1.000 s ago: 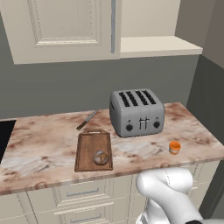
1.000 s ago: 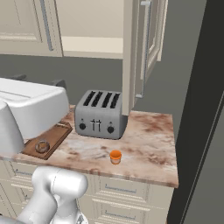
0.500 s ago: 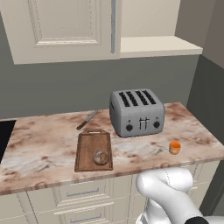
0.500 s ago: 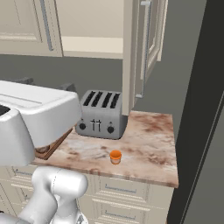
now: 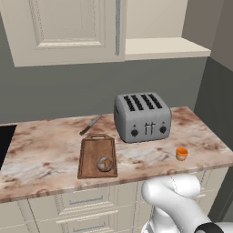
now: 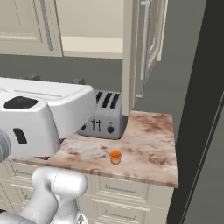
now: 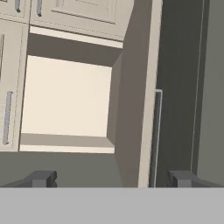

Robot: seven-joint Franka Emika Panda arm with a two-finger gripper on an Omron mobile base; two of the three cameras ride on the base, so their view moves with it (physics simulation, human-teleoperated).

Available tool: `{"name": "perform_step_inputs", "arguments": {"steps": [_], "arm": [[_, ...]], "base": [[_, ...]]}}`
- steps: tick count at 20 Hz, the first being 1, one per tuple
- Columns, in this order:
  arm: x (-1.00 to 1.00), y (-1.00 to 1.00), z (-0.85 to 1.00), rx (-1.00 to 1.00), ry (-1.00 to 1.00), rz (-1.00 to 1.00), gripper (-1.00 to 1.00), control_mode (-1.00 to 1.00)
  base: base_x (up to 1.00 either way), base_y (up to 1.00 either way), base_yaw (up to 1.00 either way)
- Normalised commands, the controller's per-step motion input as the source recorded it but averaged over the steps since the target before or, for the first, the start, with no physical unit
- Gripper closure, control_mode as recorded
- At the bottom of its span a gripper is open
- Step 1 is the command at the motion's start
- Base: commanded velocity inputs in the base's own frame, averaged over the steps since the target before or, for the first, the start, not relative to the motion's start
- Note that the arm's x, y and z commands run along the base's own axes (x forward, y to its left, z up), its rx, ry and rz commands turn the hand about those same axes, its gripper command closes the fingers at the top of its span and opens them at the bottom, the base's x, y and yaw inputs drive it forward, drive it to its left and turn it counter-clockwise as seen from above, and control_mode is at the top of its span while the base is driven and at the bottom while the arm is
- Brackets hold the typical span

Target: Pick the bread, place it on the cutting board, pick the jam, place it on the counter, and close the cabinet.

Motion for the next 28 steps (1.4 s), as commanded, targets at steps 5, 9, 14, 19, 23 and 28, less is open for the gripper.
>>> {"name": "perform_step_inputs", "arguments": {"steps": [5,9,14,19,23,28], "arm": [[0.15,-0.12,-0.02,0.00,0.00,0.01,-1.00,-1.00],[0.17,-0.11,-0.03,0.00,0.00,0.01,-1.00,-1.00],[0.10,-0.13,-0.06,0.00,0.00,0.00,-1.00,-1.00],[0.05,-0.13,-0.05,0.00,0.00,0.00,-1.00,-1.00],[0.15,-0.11,-0.07,0.00,0.00,0.00,-1.00,-1.00],[0.15,-0.11,-0.10,0.00,0.00,0.00,-1.00,-1.00]], "base": [[0.00,0.00,0.00],[0.00,0.00,0.00],[0.00,0.00,0.00],[0.00,0.00,0.00],[0.00,0.00,0.00],[0.00,0.00,0.00]]}}
